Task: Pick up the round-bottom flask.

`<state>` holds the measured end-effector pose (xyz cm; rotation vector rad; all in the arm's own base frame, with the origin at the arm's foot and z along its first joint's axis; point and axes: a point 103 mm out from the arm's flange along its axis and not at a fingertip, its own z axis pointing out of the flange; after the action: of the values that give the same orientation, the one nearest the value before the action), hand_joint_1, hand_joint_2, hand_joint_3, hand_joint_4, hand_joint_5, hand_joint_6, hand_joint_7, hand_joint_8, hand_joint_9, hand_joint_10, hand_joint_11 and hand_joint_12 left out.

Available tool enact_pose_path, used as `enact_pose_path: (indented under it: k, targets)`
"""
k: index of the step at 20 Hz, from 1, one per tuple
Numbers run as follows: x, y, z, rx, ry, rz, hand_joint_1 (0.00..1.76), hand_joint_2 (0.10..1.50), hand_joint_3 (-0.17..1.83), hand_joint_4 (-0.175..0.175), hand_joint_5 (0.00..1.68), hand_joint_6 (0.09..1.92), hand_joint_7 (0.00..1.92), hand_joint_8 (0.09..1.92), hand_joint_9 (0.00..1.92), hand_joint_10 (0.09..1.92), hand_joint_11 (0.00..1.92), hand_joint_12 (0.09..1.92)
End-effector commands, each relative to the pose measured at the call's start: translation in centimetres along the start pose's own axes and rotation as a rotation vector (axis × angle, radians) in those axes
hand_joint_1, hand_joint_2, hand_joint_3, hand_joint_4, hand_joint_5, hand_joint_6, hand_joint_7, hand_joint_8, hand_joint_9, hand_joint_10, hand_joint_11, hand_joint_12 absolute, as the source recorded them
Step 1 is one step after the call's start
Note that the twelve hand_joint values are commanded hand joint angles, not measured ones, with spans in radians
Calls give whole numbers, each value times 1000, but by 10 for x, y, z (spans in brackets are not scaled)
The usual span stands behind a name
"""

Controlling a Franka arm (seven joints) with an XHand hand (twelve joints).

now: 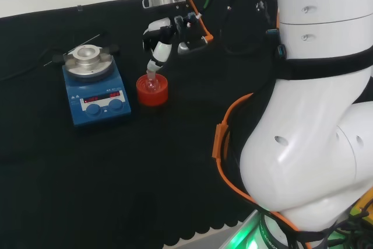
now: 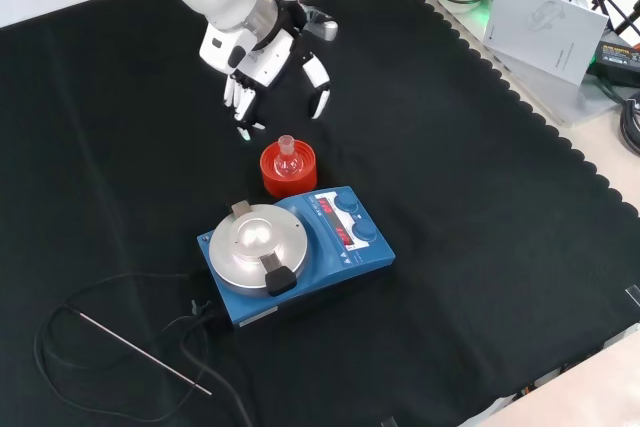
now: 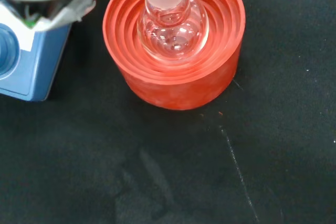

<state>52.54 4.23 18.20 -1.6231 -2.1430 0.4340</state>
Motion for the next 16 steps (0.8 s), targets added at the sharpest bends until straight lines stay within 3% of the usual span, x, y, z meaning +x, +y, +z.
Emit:
enact_pose_path:
  k: [1, 8, 11, 16]
  targets:
    - [7, -6, 1, -18, 4, -10, 830, 382, 899, -155, 227, 888, 493, 1001, 593, 978, 444, 1446]
    - [23, -8, 11, -6, -8, -16, 816, 384, 894, -154, 224, 887, 491, 1001, 590, 978, 441, 1447]
    - [23, -3, 11, -16, 22, -1, 811, 385, 892, -154, 223, 887, 491, 1000, 589, 978, 440, 1447]
    - [23, 9, 20, -12, 16, -20, 804, 385, 889, -154, 223, 887, 491, 1000, 589, 978, 439, 1447]
